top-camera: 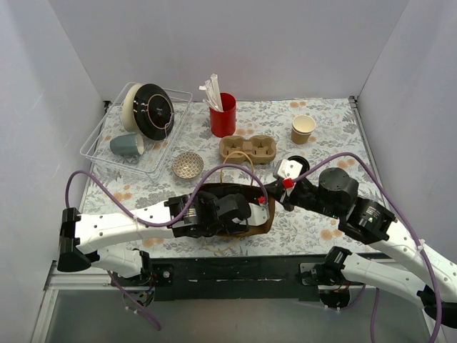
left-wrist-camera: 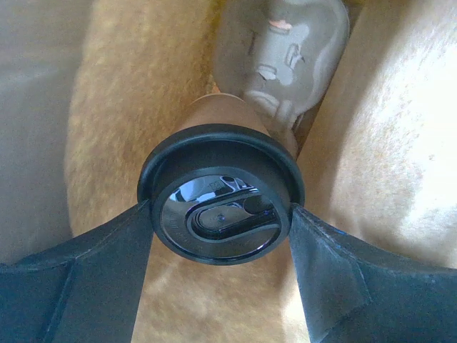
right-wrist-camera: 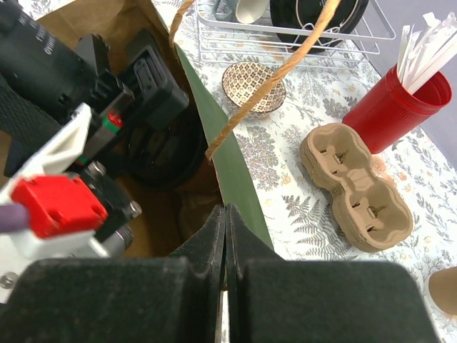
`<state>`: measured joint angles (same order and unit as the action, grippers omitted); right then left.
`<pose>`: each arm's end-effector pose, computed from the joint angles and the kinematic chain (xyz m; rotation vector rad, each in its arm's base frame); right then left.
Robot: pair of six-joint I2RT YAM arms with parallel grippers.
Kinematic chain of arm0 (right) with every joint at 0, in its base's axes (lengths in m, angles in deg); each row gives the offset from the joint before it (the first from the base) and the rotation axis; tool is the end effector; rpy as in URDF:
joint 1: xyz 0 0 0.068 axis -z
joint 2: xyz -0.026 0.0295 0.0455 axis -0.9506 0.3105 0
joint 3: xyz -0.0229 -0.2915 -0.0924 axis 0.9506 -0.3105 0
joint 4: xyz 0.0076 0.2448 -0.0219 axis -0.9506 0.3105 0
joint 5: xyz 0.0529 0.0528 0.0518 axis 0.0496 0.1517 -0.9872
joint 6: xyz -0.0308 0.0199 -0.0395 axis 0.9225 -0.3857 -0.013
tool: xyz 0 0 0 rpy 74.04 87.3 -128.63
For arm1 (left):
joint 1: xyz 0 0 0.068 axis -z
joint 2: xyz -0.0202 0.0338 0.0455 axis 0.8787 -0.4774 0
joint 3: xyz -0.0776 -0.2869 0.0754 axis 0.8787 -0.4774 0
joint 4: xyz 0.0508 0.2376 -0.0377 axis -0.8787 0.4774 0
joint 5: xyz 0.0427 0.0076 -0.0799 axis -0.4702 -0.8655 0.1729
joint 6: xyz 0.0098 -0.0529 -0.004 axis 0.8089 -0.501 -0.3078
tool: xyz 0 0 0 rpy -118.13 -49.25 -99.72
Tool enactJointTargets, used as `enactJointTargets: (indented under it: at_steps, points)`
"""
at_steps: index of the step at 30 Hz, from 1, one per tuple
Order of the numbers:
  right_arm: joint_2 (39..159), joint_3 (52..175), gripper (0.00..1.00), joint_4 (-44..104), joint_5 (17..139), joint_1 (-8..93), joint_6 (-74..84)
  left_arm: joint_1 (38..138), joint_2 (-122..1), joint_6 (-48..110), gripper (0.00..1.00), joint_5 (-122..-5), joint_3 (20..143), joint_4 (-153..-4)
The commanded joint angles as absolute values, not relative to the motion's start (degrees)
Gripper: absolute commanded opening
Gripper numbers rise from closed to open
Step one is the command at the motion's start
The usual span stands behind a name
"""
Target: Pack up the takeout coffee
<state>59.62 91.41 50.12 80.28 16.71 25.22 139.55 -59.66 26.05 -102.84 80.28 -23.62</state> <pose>0.0636 0.0970 0.3998 -1.0521 1.4222 0.6094 0.0654 -0.2206 0.3615 1.0345 2.1201 -0.0876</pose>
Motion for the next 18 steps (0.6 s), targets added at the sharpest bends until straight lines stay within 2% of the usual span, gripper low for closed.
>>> enactJointTargets:
  at_steps: [1,18]
  points:
    - [59.50,91.77,0.01,49.97,78.93,16.45,27.13,139.27,-59.83,26.40,0.00,-102.29,80.74,-22.69]
    - [61.08,90.72,0.01,51.21,72.60,16.36,32.14,139.18,-50.09,22.18,0.00,-92.01,79.36,-16.71]
